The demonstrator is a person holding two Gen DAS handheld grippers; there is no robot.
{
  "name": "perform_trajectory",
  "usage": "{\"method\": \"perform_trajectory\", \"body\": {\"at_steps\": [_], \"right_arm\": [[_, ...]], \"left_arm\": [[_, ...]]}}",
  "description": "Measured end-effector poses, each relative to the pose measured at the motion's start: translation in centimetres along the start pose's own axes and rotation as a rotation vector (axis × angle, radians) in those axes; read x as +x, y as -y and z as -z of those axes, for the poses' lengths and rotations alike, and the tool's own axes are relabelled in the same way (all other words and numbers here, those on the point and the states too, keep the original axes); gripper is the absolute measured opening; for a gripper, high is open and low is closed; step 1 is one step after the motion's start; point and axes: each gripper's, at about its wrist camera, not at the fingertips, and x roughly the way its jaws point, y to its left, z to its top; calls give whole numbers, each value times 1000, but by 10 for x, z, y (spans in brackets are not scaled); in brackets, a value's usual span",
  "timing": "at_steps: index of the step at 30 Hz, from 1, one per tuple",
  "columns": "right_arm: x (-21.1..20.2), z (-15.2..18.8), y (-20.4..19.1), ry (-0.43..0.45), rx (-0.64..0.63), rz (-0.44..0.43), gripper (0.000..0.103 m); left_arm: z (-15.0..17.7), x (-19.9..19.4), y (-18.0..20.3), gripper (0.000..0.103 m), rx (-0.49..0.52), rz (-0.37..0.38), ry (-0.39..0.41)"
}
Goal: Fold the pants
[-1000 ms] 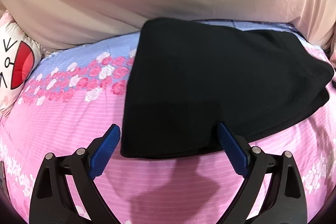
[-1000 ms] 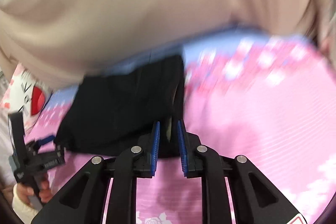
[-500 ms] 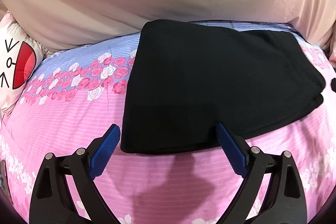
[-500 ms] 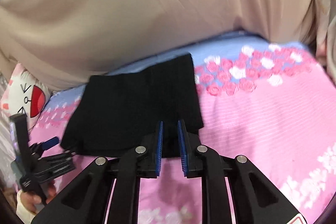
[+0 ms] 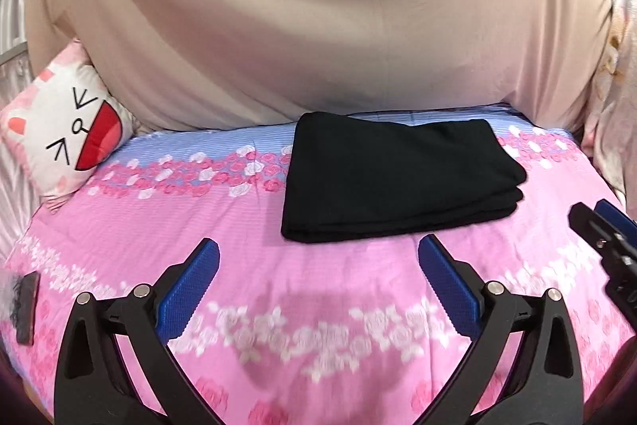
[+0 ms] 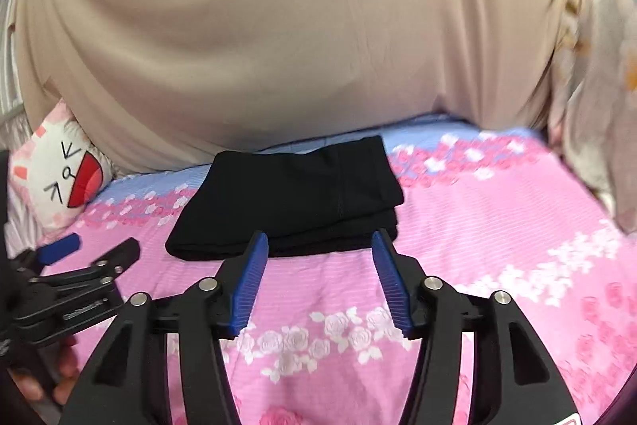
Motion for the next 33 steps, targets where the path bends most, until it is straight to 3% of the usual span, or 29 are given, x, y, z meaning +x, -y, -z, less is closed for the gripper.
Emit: {"method": "perform_trajectory", "body": {"at_steps": [7,10,33], "right_arm": [[-12,16,-1,-36,19,-10,55],[-15,16,1,-34,23,-7,61],[-15,18,-7,-37,7,-12,61]], "left_arm": [[15,-12,1,98,-5,-6,-36],[16,-15,2,98,-5,-6,-38],[16,-15,3,98,-10,-12,-60]]}}
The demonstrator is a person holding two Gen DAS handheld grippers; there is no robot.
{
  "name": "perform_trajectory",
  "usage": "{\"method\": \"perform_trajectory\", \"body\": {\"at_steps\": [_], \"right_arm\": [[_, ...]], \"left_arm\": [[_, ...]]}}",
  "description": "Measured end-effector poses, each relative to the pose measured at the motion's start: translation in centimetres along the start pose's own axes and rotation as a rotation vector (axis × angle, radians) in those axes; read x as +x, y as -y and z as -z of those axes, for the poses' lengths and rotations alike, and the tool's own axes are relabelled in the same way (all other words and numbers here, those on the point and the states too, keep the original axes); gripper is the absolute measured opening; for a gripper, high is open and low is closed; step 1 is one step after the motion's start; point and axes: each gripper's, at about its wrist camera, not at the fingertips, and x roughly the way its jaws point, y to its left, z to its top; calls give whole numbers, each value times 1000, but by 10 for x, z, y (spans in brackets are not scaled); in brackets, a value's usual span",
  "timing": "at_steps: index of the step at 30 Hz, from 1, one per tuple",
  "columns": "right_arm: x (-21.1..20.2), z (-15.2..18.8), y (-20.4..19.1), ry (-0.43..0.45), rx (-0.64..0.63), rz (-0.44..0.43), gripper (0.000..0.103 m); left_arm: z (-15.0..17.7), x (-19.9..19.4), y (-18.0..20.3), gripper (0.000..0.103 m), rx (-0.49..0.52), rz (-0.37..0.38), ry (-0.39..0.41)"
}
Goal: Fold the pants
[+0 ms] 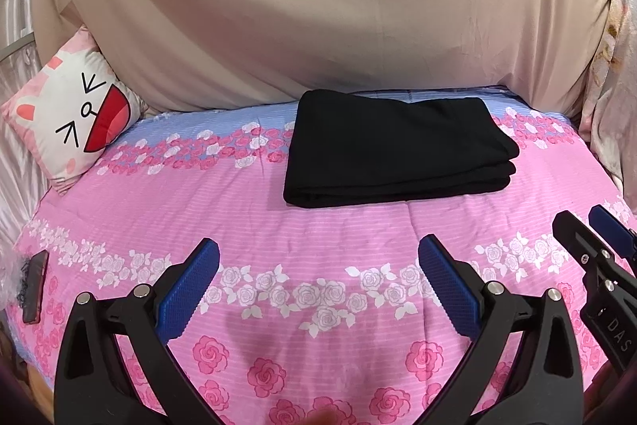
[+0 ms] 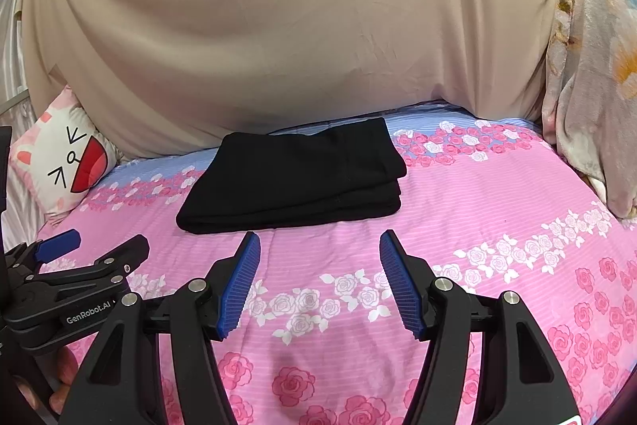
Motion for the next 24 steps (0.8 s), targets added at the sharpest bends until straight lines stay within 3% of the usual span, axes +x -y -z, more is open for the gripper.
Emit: {"method": "perform_trajectory", "body": {"at_steps": [9,24], "right_arm": [[0,0,0,-1,-2,0,61],[2,3,4,-7,-4,2,62]], "left_arm": [[1,0,3,98,35,-28,1],[2,2,0,98,27,21,-17]]}}
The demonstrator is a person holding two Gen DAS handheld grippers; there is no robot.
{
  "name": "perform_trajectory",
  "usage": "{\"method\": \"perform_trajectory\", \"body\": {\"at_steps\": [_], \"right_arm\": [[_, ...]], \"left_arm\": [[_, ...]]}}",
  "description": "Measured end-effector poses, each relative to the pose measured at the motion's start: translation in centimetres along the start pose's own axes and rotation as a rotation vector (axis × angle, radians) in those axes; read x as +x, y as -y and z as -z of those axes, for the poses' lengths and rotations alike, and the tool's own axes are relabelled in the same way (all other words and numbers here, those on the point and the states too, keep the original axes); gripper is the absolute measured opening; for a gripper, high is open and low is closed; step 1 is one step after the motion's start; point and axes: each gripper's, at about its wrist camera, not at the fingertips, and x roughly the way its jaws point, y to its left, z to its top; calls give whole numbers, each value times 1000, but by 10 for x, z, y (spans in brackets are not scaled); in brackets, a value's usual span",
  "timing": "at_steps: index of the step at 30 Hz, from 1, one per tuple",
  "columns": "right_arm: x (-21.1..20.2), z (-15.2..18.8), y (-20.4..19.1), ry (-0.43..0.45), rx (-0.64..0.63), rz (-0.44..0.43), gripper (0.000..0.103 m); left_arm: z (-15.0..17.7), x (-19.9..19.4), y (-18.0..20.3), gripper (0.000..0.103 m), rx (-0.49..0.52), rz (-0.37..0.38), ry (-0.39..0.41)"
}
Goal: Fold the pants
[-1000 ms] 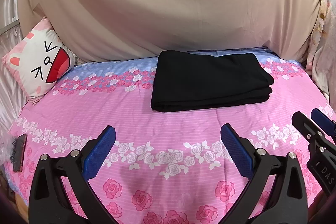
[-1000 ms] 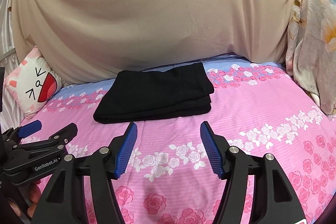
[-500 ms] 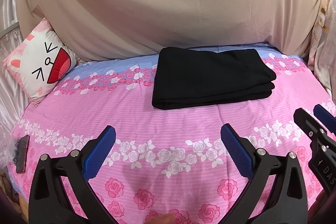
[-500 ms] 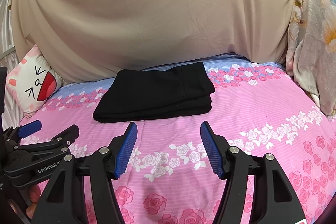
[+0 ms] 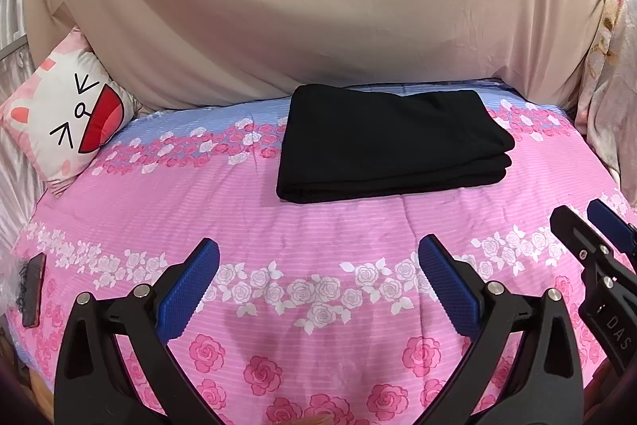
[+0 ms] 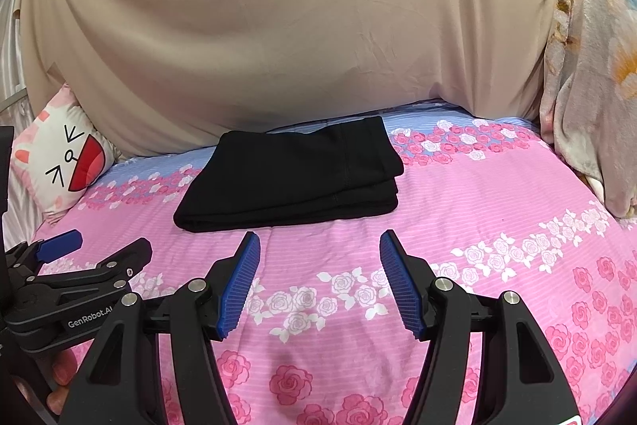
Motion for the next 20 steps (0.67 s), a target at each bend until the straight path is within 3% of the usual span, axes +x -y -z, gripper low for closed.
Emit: {"method": "perform_trajectory", "body": {"at_steps": [15,20], "right_arm": [[0,4,5,-23,-10,-3,62],[0,7,5,-27,-15,2,66]], "left_arm": [[6,11,-1,98,10,-18,-47],[10,5,-1,98,16,-5,-36]]}}
